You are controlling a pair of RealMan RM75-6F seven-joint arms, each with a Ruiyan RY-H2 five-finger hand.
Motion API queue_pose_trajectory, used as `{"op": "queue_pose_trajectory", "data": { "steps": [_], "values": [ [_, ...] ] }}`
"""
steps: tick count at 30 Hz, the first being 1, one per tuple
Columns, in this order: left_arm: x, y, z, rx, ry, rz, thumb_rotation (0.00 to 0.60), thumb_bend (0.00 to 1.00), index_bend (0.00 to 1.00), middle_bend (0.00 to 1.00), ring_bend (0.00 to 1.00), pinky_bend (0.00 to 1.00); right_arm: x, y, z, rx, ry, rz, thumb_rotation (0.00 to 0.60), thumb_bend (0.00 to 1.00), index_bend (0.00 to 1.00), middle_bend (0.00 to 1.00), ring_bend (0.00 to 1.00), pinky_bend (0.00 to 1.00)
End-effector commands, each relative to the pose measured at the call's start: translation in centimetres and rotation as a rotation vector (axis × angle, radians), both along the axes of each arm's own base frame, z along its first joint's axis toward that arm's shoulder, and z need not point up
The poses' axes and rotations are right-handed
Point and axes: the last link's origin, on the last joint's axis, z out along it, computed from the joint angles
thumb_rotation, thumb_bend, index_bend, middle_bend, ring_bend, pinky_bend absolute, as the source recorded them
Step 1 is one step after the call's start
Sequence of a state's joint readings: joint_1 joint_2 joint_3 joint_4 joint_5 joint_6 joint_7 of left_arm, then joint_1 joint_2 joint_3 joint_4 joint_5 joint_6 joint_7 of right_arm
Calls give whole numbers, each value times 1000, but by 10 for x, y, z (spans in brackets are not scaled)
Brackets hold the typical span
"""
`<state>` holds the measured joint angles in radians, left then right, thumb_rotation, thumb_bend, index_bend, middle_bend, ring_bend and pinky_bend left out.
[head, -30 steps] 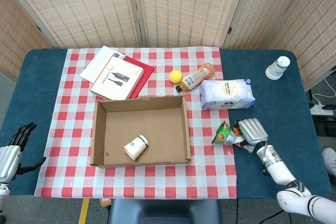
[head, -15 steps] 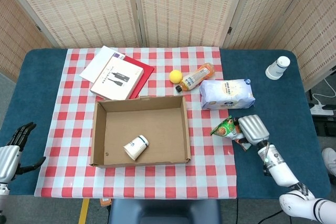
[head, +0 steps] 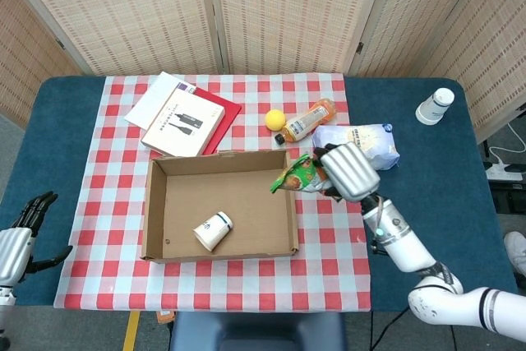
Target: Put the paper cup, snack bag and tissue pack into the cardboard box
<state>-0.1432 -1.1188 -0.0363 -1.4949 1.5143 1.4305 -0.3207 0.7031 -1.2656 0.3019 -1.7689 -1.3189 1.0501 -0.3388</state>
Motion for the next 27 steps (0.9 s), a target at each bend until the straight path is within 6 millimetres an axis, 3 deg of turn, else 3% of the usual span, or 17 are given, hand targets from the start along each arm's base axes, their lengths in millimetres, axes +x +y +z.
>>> {"op": "queue_pose_trajectory", "data": {
  "steps": [1, 7, 14, 15, 16, 18, 20, 27],
  "values": [
    [-1, 1, 0, 1, -3, 3, 600, 229, 55, 15, 0, 229, 56, -3, -21, 37, -31, 85, 600, 291, 829, 561, 569, 760],
    [-3, 2, 3, 7, -14, 11, 600, 229, 55, 15, 0, 229, 100, -4, -60, 94, -64, 141, 600, 291, 827, 564, 572, 760],
    [-6, 3, 6, 10, -24, 15, 600, 228, 55, 15, 0, 229, 111, 2, -92, 152, -81, 162, 600, 287, 736, 561, 529, 740],
    [-5, 3, 6, 10, -25, 14, 600, 229, 55, 15, 0, 229, 108, 3, -97, 179, -69, 155, 600, 265, 686, 541, 486, 703],
    [-5, 2, 6, 9, -26, 14, 600, 229, 55, 15, 0, 229, 105, 3, -100, 207, -51, 144, 600, 197, 564, 469, 374, 589],
    [-6, 2, 6, 9, -27, 14, 600, 228, 56, 15, 0, 229, 99, 3, -104, 259, 4, 114, 600, 36, 204, 196, 93, 224],
    [-6, 2, 6, 9, -27, 14, 600, 228, 56, 14, 0, 229, 98, 3, -103, 264, 15, 89, 600, 0, 16, 25, 0, 26],
    [-6, 2, 6, 7, -24, 13, 600, 229, 55, 15, 0, 229, 99, 4, -89, 190, 29, 101, 600, 0, 0, 0, 0, 0]
  ]
}}
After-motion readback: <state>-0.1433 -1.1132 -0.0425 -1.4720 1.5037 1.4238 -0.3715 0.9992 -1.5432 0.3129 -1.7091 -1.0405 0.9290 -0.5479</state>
